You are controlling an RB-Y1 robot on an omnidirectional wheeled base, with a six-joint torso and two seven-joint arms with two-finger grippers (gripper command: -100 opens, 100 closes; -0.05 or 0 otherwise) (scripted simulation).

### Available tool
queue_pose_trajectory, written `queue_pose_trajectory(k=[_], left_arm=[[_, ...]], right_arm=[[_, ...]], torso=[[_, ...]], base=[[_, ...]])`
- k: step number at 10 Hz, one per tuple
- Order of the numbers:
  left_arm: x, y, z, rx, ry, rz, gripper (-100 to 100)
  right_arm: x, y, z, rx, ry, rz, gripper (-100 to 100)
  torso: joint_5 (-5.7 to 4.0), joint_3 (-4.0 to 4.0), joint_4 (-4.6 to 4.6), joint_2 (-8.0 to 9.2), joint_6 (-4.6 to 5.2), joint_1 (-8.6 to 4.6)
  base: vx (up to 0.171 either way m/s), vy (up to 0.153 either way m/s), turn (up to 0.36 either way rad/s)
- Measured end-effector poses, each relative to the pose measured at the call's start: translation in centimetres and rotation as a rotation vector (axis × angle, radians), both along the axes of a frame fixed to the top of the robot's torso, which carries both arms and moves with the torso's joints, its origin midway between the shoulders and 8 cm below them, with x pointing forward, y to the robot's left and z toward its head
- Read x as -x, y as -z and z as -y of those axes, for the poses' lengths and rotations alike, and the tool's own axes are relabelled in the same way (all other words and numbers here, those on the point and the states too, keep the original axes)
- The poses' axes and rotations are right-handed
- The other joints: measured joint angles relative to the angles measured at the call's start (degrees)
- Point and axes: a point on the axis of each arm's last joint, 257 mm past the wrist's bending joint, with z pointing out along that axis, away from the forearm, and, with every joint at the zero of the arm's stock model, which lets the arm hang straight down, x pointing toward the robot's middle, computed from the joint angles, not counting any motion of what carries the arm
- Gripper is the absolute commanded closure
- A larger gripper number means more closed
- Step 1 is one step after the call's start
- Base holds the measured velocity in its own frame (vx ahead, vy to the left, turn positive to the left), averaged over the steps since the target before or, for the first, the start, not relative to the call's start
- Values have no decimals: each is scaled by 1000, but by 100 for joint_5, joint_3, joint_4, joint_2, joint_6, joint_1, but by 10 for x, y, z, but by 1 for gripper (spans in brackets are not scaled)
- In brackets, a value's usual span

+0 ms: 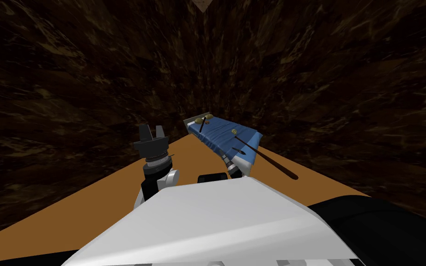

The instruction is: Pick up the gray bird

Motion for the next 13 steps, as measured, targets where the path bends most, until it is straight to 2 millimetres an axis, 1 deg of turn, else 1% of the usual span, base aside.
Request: queue_pose_trajectory(k=[1,2,4,5,8,10,11,12,13], left_arm=[[0,0,0,0,0,0,0],[0,0,0,0,0,0,0],[0,0,0,0,0,0,0],[0,0,0,0,0,0,0],[0,0,0,0,0,0,0],[0,0,0,0,0,0,0],[0,0,0,0,0,0,0],[0,0,0,0,0,0,0],[0,0,0,0,0,0,0]], right_arm=[[6,13,-6,25,-20,-29,-100],[13,25,-5,44,-30,-55,-100],[14,44,-7,54,-34,-83,-100],[24,64,-5,84,-53,-118,-100],[52,117,-10,166,-102,-226,-100],[71,152,-11,232,-140,-299,-100],[81,165,-4,247,-143,-324,-100],[93,180,-3,281,-167,-354,-100],[104,199,5,311,-179,-390,-100]], torso=[[1,-1,0,-3,-2,4],[1,-1,-1,-3,0,5],[-1,2,1,3,0,-4],[0,0,0,0,-2,-1],[2,-8,-3,-15,0,6],[0,-8,-3,-14,2,-3],[0,-3,-1,-5,2,-5],[0,-6,-2,-11,-2,-2],[0,-8,-3,-13,0,-4]], base=[[29,39,77],[16,21,-10],[14,15,71],[38,25,74],[62,37,130],[42,9,16],[53,22,134],[59,15,110],[86,4,169]])
